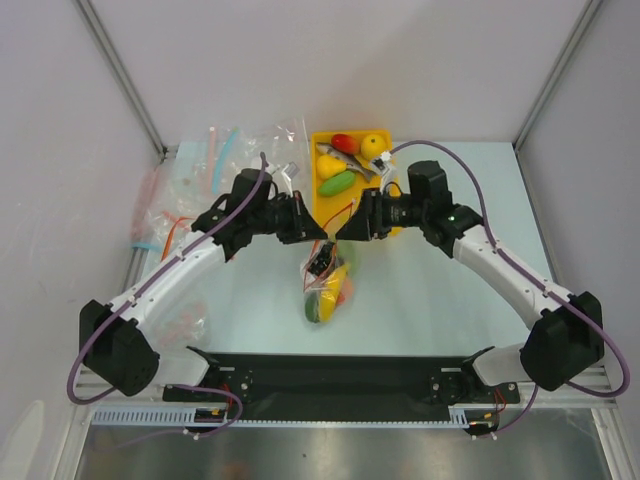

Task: Place the food in the zip-top bag and seal the zipper
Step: Adjust the zipper food storage bag at the center of the board, then zip the zipper food storage bag at the center of the board.

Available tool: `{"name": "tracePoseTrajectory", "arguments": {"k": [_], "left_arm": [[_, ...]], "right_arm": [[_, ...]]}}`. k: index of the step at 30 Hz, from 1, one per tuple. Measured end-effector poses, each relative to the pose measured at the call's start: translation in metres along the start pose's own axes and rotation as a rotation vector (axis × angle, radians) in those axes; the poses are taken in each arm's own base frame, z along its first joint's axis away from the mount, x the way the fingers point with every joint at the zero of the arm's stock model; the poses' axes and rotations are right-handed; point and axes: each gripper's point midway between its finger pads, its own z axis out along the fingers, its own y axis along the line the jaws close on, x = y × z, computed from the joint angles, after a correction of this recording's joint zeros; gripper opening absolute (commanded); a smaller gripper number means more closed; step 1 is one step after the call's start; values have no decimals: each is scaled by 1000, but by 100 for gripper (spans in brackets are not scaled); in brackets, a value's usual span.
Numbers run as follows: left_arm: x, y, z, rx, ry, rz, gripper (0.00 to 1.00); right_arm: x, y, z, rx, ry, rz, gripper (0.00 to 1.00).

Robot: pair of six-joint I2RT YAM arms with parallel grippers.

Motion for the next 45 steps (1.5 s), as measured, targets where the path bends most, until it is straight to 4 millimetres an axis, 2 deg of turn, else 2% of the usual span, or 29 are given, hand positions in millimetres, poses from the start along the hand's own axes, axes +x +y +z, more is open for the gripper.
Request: {"name": "tracePoseTrajectory", "arguments": {"k": [6,9,16,19,23,25,27,33,40,44,45], "left_arm": [[2,8,6,-17,18,42,1],[3,14,10,-34,38,61,1],[0,16,13,-42,52,114,0],[-3,14,12,-37,49,148,0],[-2,15,11,-33,55,189,0],[-1,15,11,-30,61,201,0],[0,15,10,-26,66,211,0],[1,15,10,-16,73,234,1],[3,13,10,-3,80,252,0],[3,13,10,1,82,259,1],[3,13,10,1,82,260,0]], "right_arm": [[-25,-37,-29,48,-114,68,55],[-33,-46,-39,75,-140,52,57],[-44,-85,-56,160,-177,14,69],[-32,-107,-51,200,-159,-7,72],[0,-128,-44,206,-149,-58,76],[9,-135,-41,200,-153,-82,75],[8,-136,-40,191,-163,-112,75],[-17,-143,-27,132,-185,-228,74],[-25,-158,-2,14,-147,-242,73],[-27,-152,6,-69,-156,-260,73],[-30,-147,8,-99,-167,-271,69]]}}
